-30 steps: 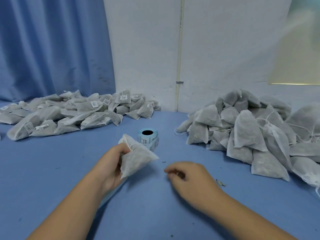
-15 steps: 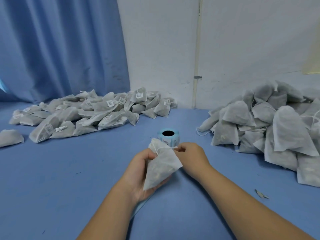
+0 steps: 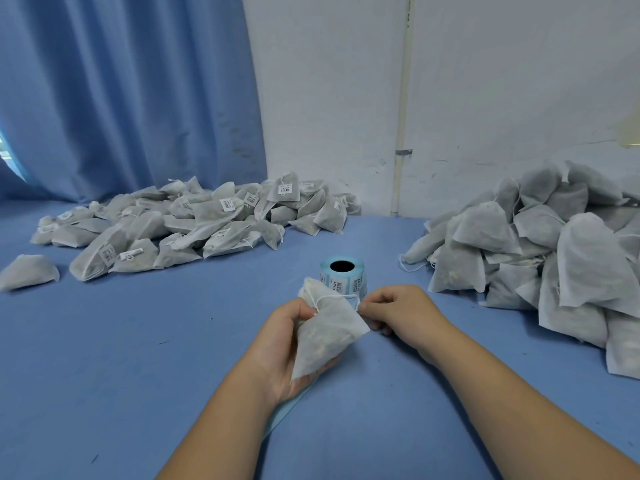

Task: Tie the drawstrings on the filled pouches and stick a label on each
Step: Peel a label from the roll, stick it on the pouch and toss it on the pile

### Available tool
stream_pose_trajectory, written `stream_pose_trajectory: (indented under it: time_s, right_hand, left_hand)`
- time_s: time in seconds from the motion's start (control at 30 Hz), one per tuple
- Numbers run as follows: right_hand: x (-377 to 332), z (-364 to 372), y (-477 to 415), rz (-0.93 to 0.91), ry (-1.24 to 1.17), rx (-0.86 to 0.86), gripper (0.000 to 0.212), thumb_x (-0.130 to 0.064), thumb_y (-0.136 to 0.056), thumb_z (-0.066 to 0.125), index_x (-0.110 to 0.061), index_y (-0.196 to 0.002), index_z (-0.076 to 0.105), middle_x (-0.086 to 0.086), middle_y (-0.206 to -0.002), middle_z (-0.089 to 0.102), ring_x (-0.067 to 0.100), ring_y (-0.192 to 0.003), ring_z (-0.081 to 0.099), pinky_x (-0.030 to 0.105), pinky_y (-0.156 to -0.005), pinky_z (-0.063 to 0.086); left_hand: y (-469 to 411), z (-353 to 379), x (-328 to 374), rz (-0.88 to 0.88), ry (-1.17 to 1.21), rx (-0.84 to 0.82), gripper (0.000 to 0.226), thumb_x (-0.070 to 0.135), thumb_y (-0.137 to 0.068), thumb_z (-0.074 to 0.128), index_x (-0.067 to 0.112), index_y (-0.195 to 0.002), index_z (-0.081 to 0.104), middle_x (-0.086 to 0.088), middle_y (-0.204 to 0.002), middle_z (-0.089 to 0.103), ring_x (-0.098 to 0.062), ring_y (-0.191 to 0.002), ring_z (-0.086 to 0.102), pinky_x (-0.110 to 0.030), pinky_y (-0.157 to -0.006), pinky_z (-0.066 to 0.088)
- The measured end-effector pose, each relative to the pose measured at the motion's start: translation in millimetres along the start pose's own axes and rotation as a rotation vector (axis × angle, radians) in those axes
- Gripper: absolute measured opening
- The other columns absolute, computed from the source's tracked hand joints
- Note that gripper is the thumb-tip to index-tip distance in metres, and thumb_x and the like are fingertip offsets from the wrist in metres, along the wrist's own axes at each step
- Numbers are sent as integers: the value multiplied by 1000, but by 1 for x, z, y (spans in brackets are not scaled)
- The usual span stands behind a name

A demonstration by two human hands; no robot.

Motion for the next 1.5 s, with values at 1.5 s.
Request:
stream_pose_trajectory:
  time_s: [1.5]
  right_hand:
    - [-54, -56, 192, -497, 612, 298, 41, -9, -71, 61, -22, -111, 60, -12, -88, 55, 11, -81, 55, 31, -71, 50]
  left_hand:
    - [51, 74, -65, 213, -962, 68, 32, 42, -61, 64, 33, -92, 64, 12, -78, 71, -9, -70, 68, -29, -62, 50]
Point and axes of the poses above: each hand's wrist, its own y-axis away from the middle knuckle, its own z-axis out of the palm, x = y × z, the point moved 7 cm from there along -y, towards the middle knuckle
